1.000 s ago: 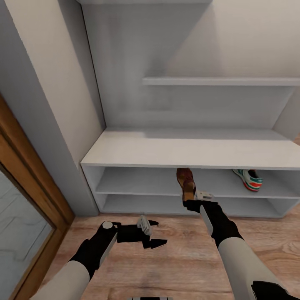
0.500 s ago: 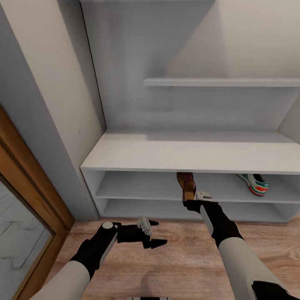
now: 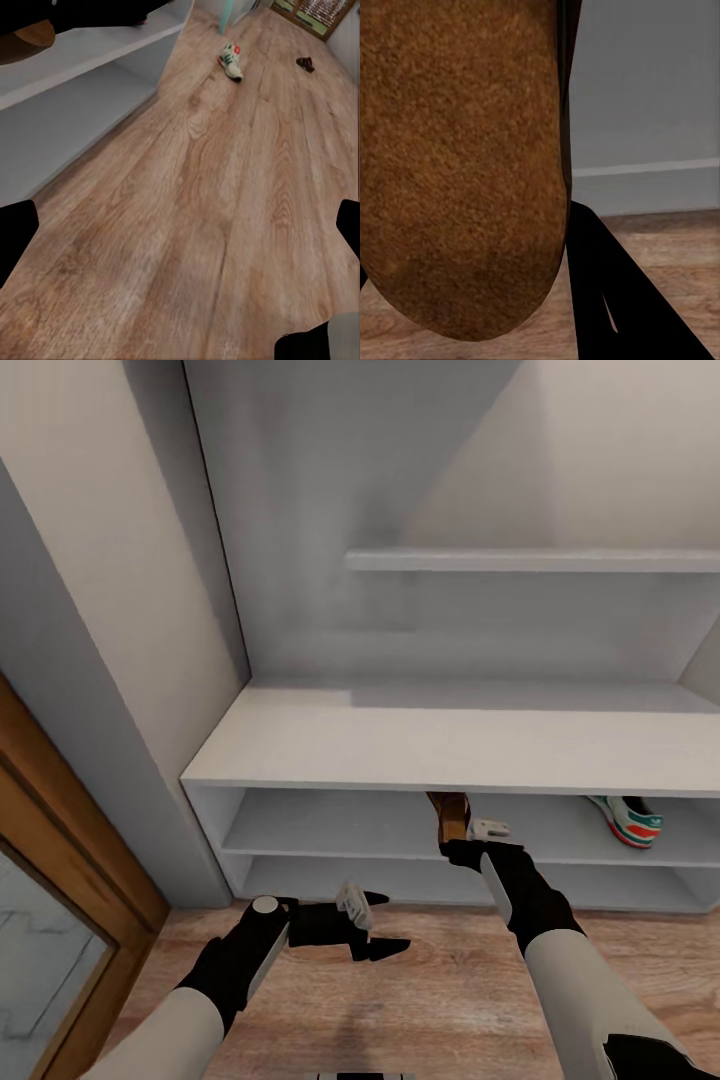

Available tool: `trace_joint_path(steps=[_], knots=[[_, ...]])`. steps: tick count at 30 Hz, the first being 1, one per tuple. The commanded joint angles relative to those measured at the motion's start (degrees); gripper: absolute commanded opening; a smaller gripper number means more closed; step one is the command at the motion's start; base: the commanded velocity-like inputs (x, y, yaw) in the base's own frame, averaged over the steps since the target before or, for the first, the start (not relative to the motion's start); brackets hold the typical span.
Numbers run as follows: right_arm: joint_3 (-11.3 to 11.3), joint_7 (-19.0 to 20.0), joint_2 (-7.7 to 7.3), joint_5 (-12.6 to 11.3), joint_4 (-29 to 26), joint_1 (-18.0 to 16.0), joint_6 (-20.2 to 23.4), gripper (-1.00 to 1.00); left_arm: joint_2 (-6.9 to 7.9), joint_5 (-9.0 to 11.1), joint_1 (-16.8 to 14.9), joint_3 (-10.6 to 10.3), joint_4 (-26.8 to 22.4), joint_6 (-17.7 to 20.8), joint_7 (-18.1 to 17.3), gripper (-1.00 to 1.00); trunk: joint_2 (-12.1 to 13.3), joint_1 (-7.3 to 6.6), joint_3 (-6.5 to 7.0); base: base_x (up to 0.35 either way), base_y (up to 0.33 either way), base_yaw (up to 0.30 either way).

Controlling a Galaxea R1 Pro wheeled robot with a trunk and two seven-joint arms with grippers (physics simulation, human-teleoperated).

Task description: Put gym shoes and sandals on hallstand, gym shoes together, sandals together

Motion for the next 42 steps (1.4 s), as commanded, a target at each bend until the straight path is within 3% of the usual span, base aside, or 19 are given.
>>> trace_joint_path(steps=[1, 40, 41, 42], knots=[[-0.2, -0.2, 0.07, -0.2, -0.1, 0.0, 0.3, -1.00, -0.12, -0.2, 0.0, 0.0, 0.1, -0.1, -0.2, 1.00, 0.0, -0.01, -0.05, 0.009, 0.000, 0.000], [-0.1, -0.2, 0.10, -0.2, -0.1, 0.0, 0.3, -1.00, -0.99, -0.1, 0.0, 0.0, 0.9, -1.3, -0.2, 1.00, 0.0, -0.01, -0.05, 0.103, 0.000, 0.000], [-0.1, -0.2, 0.10, -0.2, -0.1, 0.0, 0.3, 1.00, -0.99, -0.1, 0.0, 0.0, 0.9, -1.3, -0.2, 1.00, 0.0, -0.01, -0.05, 0.002, 0.000, 0.000], [-0.1, -0.2, 0.10, -0.2, -0.1, 0.0, 0.3, 1.00, -0.99, -0.1, 0.0, 0.0, 0.9, -1.3, -0.2, 1.00, 0.0, -0.01, -0.05, 0.000, 0.000, 0.000]])
